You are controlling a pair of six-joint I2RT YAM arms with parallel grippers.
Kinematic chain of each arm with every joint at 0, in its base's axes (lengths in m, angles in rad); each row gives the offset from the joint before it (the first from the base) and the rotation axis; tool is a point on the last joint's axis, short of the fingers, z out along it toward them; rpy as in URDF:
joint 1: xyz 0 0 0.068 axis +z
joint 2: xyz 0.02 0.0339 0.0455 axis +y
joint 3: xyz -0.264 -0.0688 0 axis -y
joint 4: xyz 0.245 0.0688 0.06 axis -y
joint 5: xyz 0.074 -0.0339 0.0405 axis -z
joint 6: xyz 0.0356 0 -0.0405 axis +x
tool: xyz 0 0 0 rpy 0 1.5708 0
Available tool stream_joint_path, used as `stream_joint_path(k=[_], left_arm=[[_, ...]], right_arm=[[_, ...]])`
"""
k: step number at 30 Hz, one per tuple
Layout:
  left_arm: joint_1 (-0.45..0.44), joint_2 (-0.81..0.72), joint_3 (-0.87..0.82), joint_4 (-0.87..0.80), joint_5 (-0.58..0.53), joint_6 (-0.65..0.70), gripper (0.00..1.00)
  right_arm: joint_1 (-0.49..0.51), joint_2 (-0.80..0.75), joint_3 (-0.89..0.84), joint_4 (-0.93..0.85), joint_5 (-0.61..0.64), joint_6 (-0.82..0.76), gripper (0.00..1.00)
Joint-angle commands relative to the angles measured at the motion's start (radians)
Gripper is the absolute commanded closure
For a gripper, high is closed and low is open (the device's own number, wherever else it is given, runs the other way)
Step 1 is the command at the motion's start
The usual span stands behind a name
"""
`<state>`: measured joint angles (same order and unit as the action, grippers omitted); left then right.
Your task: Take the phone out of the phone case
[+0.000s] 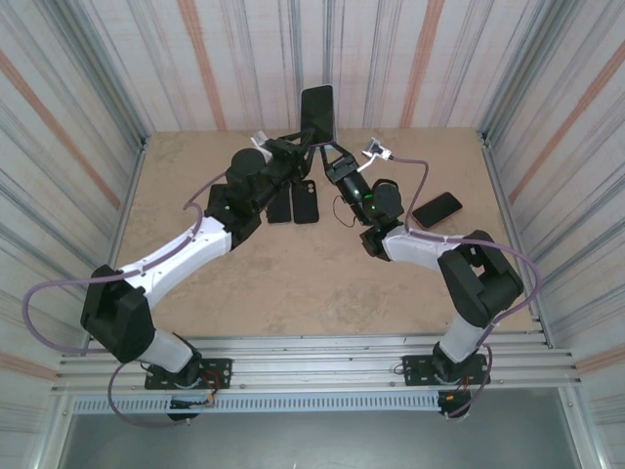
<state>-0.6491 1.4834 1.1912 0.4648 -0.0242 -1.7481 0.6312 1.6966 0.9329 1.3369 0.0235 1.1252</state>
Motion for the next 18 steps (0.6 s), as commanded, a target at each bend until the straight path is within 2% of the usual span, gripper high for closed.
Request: stream_joint_path(k=[1, 6, 12, 18], left_arm=[[0.003, 0.003, 0.055, 0.075, -0.014, 0.002, 0.77], [0.004, 0.002, 0.053, 0.085, -0.005, -0.001, 0.93], [0.005, -0.016, 0.038, 0.084, 0.014, 0.01, 0.95], [-0.006, -0.051, 0.015, 0.065, 0.024, 0.044, 0.96]], right_arm=[[0.017, 0.014, 0.035, 0.07, 0.01, 0.024, 1.0], [0.019, 0.018, 0.038, 0.058, 0.019, 0.025, 1.0], [0.019, -0.013, 0.01, -0.067, 0.078, 0.019, 0.99], [0.018, -0.085, -0.006, -0.342, 0.201, 0.013, 0.98]])
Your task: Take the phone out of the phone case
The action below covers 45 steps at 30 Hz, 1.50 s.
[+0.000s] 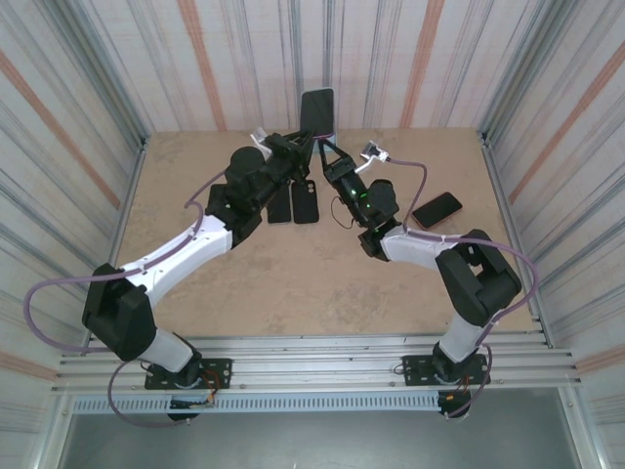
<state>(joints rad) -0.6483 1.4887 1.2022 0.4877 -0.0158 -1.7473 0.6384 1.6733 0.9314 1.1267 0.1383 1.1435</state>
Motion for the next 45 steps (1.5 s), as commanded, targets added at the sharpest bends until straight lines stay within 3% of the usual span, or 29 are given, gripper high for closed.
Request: stream_joint_path(k=[1, 7, 15, 20, 28, 34, 45], left_arm=[[-0.013, -0.059, -0.001, 0.041, 0.017, 0.045, 0.96], [-0.034, -0.074, -0.031, 0.04, 0.019, 0.055, 0.97], [-0.035, -0.041, -0.101, 0.047, 0.031, 0.077, 0.97], [-0.032, 0.052, -0.116, 0.151, 0.055, 0.109, 0.97], [-0.056, 0.219, -0.102, 0.169, 0.026, 0.172, 0.98], [-0.083, 0.332, -0.107, 0.221, -0.052, 0.167, 0.98], [-0.092, 0.52, -0.059, 0.272, -0.094, 0.189, 0.98]], right_arm=[[0.009, -0.071, -0.002, -0.173, 0.11, -0.005, 0.98], [-0.014, -0.14, -0.008, -0.398, 0.215, -0.027, 0.98], [-0.119, -0.251, -0.082, -0.529, 0.108, -0.086, 0.98], [-0.188, -0.324, -0.127, -0.63, 0.043, -0.127, 0.97], [-0.27, -0.405, -0.206, -0.693, -0.045, -0.122, 0.97], [-0.287, -0.438, -0.261, -0.703, -0.064, -0.105, 0.97], [-0.31, -0.436, -0.322, -0.67, -0.105, -0.078, 0.97]])
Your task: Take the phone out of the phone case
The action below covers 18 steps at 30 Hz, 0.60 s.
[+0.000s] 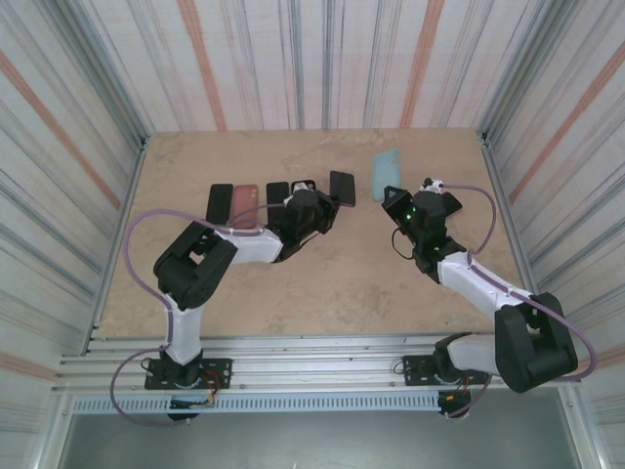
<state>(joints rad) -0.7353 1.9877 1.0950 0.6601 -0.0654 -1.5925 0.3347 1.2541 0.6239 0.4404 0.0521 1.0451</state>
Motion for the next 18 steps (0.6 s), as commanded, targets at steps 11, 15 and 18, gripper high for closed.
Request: stream_joint_path(k=[11, 15, 18], left_arm=[[0.004, 0.151, 0.09, 0.122, -0.069, 0.018, 0.98], [0.016, 0.186, 0.104, 0.137, -0.049, 0.002, 0.97], [0.027, 0.216, 0.117, 0.159, -0.015, -0.007, 0.97]], right_arm=[[-0.02, -0.024, -0.054, 0.021, -0.035, 0.043, 0.97], [-0.025, -0.024, -0.06, 0.021, -0.037, 0.046, 0.97], [-0.026, -0.017, -0.067, 0.03, -0.042, 0.053, 0.98]])
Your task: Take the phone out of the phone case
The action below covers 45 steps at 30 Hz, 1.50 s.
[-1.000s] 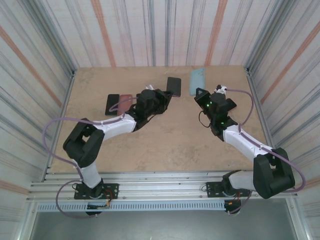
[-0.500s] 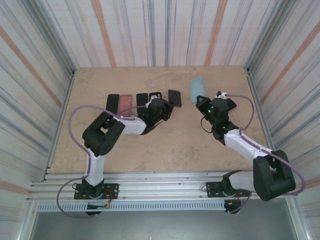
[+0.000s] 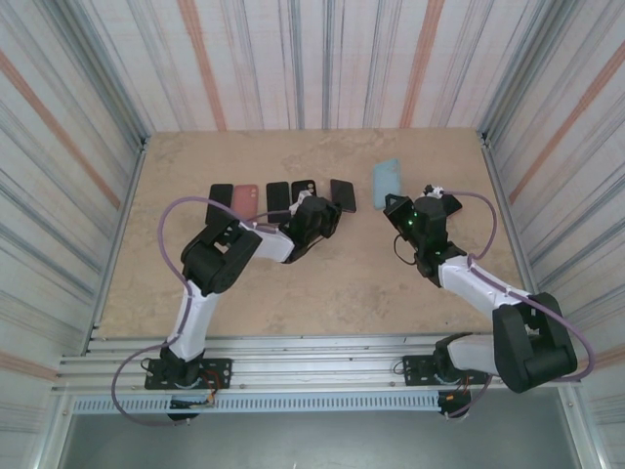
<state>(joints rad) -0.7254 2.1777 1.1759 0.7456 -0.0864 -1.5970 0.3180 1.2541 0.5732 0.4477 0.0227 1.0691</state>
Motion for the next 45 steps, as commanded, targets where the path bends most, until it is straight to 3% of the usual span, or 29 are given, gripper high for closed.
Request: stream_joint_path(k=[1, 9, 14, 23, 40, 45], left_arm=[[0.022, 0.036, 0.039, 0.081, 0.022, -0.012, 0.96], [0.042, 0.038, 0.004, 0.057, 0.05, -0.038, 0.9], [0.045, 0.026, 0.031, -0.041, 0.094, -0.056, 0.77], [0.052, 0.002, 0.046, -0.178, 0.151, -0.093, 0.75], [0.063, -0.049, 0.059, -0.334, 0.203, -0.111, 0.56], [0.07, -0.066, 0.042, -0.353, 0.214, -0.115, 0.51]], right_arm=[[-0.01, -0.013, -0.016, 0.03, -0.018, 0.032, 0.97], [-0.014, 0.042, -0.008, 0.053, -0.032, 0.046, 0.97], [-0.016, 0.101, 0.017, 0.074, -0.047, 0.049, 0.97], [-0.016, 0.159, 0.04, 0.087, -0.055, 0.055, 0.97], [-0.01, 0.283, 0.085, 0.106, -0.059, 0.037, 0.96], [-0.01, 0.373, 0.104, 0.185, -0.091, 0.036, 0.96]])
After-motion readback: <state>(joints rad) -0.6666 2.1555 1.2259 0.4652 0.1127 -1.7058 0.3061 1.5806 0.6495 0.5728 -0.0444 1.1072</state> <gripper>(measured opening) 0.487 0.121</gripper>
